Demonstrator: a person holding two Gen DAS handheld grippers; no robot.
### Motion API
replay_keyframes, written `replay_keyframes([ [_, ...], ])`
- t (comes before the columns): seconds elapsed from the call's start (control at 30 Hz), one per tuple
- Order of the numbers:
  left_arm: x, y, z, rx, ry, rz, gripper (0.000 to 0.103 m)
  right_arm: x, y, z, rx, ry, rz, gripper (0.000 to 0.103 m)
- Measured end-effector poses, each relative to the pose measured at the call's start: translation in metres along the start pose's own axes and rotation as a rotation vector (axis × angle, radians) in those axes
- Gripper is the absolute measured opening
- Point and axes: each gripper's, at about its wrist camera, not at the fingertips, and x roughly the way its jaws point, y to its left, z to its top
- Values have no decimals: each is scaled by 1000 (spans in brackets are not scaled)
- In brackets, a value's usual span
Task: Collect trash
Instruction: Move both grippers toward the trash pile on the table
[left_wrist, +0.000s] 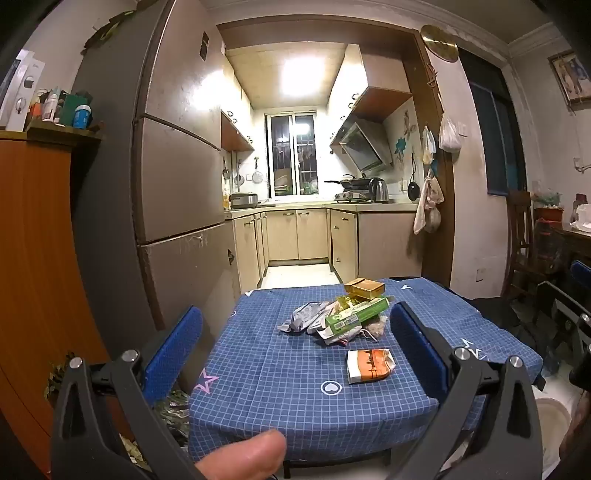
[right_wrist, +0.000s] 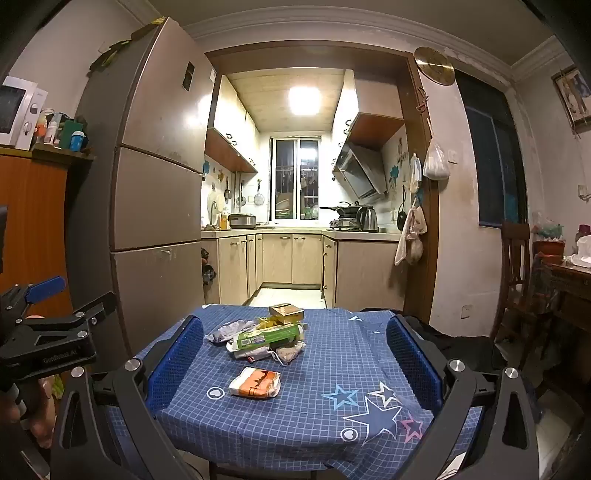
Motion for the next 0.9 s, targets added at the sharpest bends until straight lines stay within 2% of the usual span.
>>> replay_keyframes([
  [0.33,-5,0,1,-4,2,0,98,-2,2,0,-13,-12,-3,99],
  [0.47,10,10,3,-19,55,-29,98,-1,2,-1,-13,-11,0,99],
  [0.53,20,18,0,-15,68,-9,98,1,-2,-1,-6,-4,13,99],
  [0.63,37,32,-2,-21,88,-5,98,19,-5,-7,-19,27,62,99],
  [0.77,73,40,-9,49,157,16,98,55,-11,-19,-51,110,166,99],
  [0.9,120,44,-25,60,299,-107,98,116,-10,-42,-133,280,342,99],
])
